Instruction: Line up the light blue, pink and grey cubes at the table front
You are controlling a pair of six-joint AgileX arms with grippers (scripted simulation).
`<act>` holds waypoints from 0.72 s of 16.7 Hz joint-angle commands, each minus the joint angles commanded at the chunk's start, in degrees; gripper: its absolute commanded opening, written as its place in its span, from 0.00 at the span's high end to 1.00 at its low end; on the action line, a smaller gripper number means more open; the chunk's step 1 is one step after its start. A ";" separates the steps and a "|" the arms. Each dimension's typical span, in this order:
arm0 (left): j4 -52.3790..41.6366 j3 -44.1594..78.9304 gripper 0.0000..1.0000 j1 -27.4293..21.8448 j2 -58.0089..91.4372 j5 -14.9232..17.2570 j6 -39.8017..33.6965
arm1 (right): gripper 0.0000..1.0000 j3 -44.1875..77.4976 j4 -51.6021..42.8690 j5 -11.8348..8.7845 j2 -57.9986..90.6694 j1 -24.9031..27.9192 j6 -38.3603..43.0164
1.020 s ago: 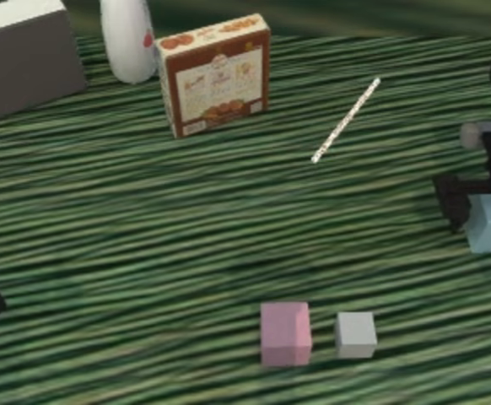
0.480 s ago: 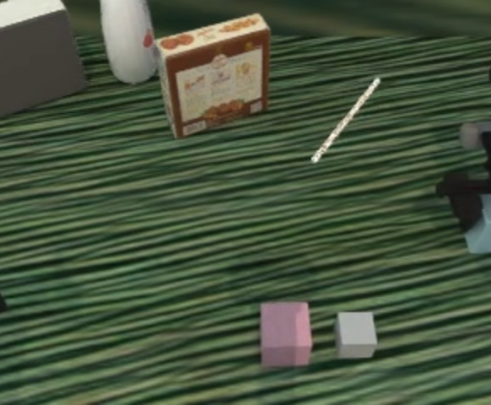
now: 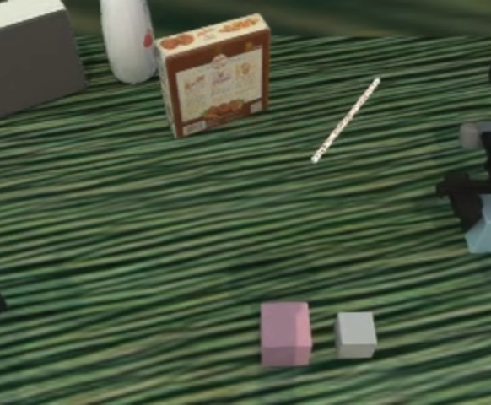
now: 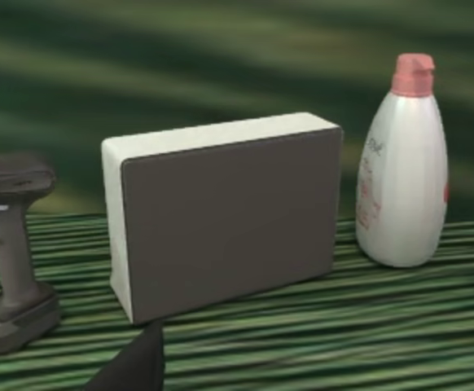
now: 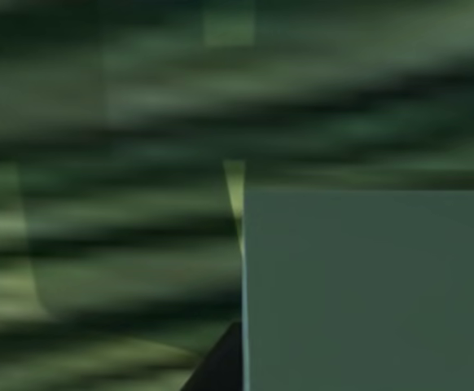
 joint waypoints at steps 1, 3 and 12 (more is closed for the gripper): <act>0.00 0.00 0.00 0.00 0.00 0.00 0.00 | 1.00 0.00 0.00 0.00 0.00 0.00 0.00; 0.00 0.00 0.00 0.00 0.00 0.00 0.00 | 1.00 0.00 0.00 0.00 0.00 0.00 0.00; 0.00 0.00 0.00 0.00 0.00 0.00 0.00 | 1.00 5.62 -9.54 -0.03 -3.72 -0.01 0.14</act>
